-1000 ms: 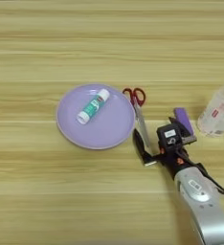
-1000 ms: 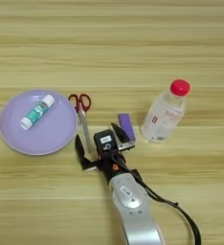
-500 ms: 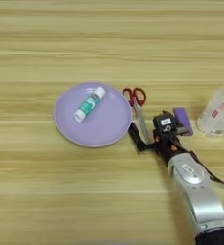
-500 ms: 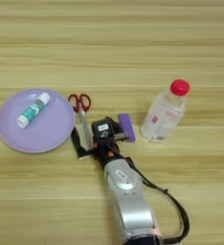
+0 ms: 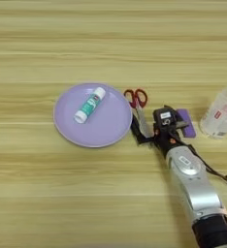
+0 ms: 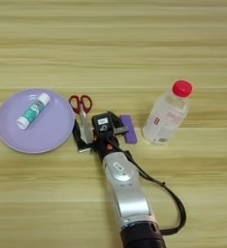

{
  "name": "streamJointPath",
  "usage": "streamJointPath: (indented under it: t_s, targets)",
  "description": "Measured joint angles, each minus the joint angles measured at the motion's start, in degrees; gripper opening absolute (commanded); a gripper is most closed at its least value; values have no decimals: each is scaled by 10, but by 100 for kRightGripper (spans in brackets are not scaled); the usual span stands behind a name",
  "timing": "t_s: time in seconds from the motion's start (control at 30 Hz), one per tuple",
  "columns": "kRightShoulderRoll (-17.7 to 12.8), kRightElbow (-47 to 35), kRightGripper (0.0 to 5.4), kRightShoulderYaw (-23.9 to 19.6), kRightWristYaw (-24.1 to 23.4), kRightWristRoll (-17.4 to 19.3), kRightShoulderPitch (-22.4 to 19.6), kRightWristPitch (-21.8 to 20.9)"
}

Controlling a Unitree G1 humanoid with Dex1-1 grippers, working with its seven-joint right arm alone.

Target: Move the objects on the table

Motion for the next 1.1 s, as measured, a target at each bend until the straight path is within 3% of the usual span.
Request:
streamJointPath:
  t_s: [0.53,1.1]
  targets:
    - [-6,-12,323,-3,-35,-33,3,16]
    - [-10,-52,134,-23,-36,-32,41,38]
